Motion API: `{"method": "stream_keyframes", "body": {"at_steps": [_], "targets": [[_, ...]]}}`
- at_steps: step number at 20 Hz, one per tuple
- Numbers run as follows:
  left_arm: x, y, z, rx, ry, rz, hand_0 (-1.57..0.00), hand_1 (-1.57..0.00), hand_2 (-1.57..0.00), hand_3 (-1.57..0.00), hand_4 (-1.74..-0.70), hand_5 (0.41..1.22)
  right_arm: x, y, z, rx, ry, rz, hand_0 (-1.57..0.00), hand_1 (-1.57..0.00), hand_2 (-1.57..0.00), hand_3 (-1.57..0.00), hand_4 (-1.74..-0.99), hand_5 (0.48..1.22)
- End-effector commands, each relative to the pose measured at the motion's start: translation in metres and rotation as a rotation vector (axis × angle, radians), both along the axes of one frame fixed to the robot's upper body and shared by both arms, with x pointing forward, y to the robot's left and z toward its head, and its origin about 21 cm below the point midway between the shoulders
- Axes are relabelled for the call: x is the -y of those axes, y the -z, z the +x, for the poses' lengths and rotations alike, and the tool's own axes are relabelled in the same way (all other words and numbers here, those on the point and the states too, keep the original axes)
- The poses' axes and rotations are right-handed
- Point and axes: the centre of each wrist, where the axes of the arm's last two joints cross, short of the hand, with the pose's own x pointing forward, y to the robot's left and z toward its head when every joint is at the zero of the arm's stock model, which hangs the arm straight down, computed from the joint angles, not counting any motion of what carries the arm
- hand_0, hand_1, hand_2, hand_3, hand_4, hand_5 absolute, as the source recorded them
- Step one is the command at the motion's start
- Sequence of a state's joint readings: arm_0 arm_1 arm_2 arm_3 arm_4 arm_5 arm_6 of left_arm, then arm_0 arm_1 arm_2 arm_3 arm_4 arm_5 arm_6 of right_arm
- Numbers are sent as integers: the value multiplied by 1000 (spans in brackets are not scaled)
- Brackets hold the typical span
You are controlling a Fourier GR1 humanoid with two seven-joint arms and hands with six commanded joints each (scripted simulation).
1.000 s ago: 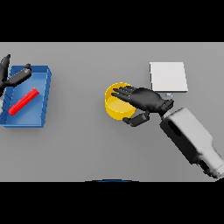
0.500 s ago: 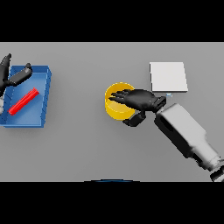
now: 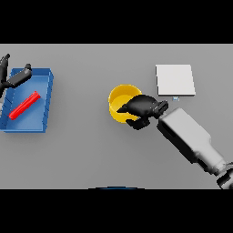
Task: Pick up the red beaker and tilt it to pour out 1 green nut into yellow bowl. Pick up the yellow bowl and place it on the metallic measuring scale.
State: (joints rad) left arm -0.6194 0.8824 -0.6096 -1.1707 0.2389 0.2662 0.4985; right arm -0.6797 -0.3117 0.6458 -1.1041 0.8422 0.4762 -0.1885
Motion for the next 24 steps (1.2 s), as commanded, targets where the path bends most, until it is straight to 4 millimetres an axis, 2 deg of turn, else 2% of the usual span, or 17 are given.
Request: {"method": "stream_keyframes", "body": {"at_steps": [1,3,4,6,8,13,15,18,20,24], "targets": [[3,-1,0,3,7,-5,1,1,1,1,-795,725,3,0,-2,-14,-1,-2,-721,-664,-624,-472,-1488,1016],[4,0,-1,1,5,-11,1,1,1,1,-800,727,2,-3,1,-55,-14,-16,-1027,-991,-965,-691,-1571,1090],[0,1,-3,2,5,-2,1,1,1,1,-799,728,1,-2,0,-64,-9,-26,-1136,-1107,-1086,-867,-1604,1116],[3,0,-4,6,9,-4,1,1,1,1,-799,727,2,-4,3,-74,-3,-26,-1292,-1274,-1261,-1019,-1649,1154],[1,-3,-2,8,0,-10,1,1,1,1,-802,725,2,-4,1,-75,3,-25,-1393,-1381,-1314,-1142,-1682,1178],[1,0,-4,1,9,-4,1,1,1,1,-803,725,10,-14,1,-55,2,-14,-1513,-1509,-1453,-1192,-1722,1207],[-2,-2,-4,5,7,1,1,1,1,1,-801,724,14,-29,3,-50,5,6,-1534,-1531,-1490,-1192,-1729,1212],[3,-3,-4,5,10,6,1,1,1,1,-798,721,19,-56,3,-15,-10,9,-1552,-1551,-1506,-1377,-1731,1216],[3,-2,-6,-2,8,5,1,1,1,1,-798,719,24,-74,3,27,29,-1,-1559,-1558,-1529,-1348,-1728,1218],[3,-4,-2,7,9,-4,1,1,1,1,-806,723,27,-92,1,53,73,-3,-1566,-1566,-1554,-1262,-1721,1219]]}}
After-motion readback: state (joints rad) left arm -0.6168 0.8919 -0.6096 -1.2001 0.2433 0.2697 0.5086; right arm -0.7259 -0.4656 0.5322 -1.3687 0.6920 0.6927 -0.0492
